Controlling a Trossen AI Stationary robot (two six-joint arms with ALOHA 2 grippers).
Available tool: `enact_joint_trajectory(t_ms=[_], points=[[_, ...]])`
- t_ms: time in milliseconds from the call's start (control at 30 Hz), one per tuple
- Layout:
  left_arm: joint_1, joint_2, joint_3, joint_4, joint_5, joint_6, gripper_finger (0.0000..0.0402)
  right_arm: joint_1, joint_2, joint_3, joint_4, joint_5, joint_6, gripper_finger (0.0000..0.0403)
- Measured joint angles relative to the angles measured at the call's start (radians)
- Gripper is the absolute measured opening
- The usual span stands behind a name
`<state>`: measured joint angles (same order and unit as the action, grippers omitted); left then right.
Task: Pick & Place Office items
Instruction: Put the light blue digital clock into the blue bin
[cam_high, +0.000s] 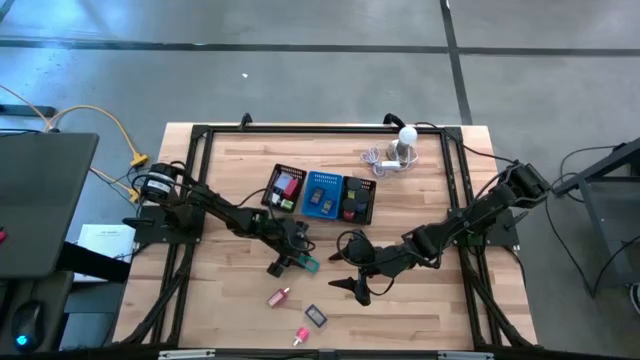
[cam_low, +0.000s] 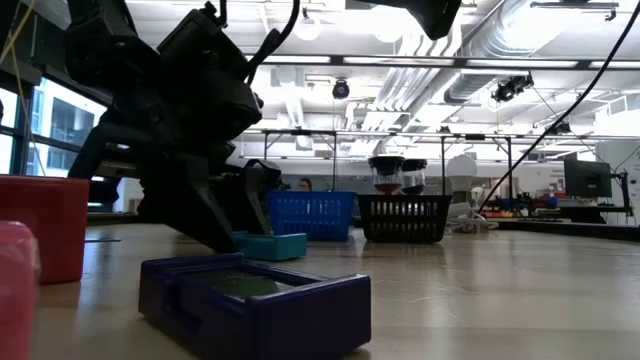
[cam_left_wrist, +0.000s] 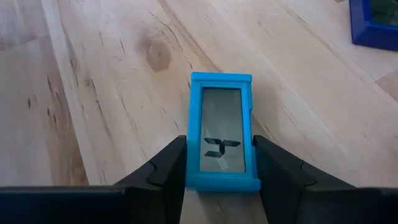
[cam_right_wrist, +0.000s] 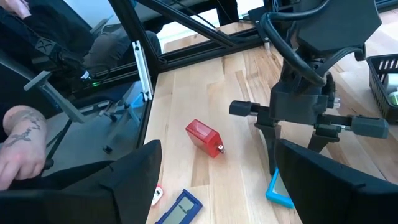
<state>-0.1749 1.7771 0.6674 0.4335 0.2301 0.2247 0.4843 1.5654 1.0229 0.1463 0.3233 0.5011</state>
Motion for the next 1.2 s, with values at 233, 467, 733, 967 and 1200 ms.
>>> enact_joint_trajectory(t_ms=[233,467,733,967,1200], points=[[-0.012,-0.005,0.000,-0.002,-0.011,-0.070,0.0145,0.000,0.000,0.000,0.000,0.000,-0.018,0.0301],[-0.041,-0.087,-0.002,-0.025,-0.059,-0.124,0.0145,0.012,0.000,0.000,0.000,-0.010,-0.034,0.0301],[-0.060,-0.292,-0.002,-0.233,-0.260,-0.228,0.0145,0.051,0.000,0.000,-0.001,-0.011,-0.035,0.0301],[-0.011,-0.451,0.015,-0.346,-0.439,-0.354,0.0145,0.074,0.000,0.000,-0.007,-0.009,-0.037,0.0301],[0.102,-0.440,0.137,-0.532,-0.446,-0.416,0.0145,0.072,0.000,0.000,-0.008,-0.008,-0.037,0.0301]])
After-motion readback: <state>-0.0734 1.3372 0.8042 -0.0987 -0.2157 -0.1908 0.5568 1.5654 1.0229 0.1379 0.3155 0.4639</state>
